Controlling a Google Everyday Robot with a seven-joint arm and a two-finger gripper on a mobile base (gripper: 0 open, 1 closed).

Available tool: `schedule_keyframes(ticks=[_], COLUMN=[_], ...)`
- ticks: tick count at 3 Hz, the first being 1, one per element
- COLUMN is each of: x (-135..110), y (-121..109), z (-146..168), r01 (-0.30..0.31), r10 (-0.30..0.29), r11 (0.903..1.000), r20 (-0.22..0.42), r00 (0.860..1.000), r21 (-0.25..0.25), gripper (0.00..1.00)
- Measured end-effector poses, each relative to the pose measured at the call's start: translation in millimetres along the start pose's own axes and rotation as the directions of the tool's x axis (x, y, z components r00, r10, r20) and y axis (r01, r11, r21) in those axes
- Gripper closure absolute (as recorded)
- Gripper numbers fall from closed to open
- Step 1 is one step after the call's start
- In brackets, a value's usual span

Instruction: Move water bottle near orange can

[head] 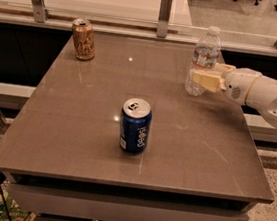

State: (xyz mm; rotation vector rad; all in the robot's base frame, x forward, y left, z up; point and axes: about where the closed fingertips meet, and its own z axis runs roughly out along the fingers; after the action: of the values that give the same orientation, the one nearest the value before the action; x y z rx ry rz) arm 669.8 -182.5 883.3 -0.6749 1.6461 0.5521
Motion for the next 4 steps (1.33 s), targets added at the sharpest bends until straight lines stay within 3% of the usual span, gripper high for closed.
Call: schedule_keyframes(ticks=[1,2,4], x=[0,-16,-73], y=[2,8,30], z=[2,13,56], r01=[0.0,0.019,0.095], r10=[0.0,-0.019,-0.092], r11=[1.0,0.9997,0.9935], r20=[0.0,0.005,0.042], r00=[1.0,1.0,0.995], r21=[-0.004,-0.017,-0.063], gripper=[1.0,1.0,1.0])
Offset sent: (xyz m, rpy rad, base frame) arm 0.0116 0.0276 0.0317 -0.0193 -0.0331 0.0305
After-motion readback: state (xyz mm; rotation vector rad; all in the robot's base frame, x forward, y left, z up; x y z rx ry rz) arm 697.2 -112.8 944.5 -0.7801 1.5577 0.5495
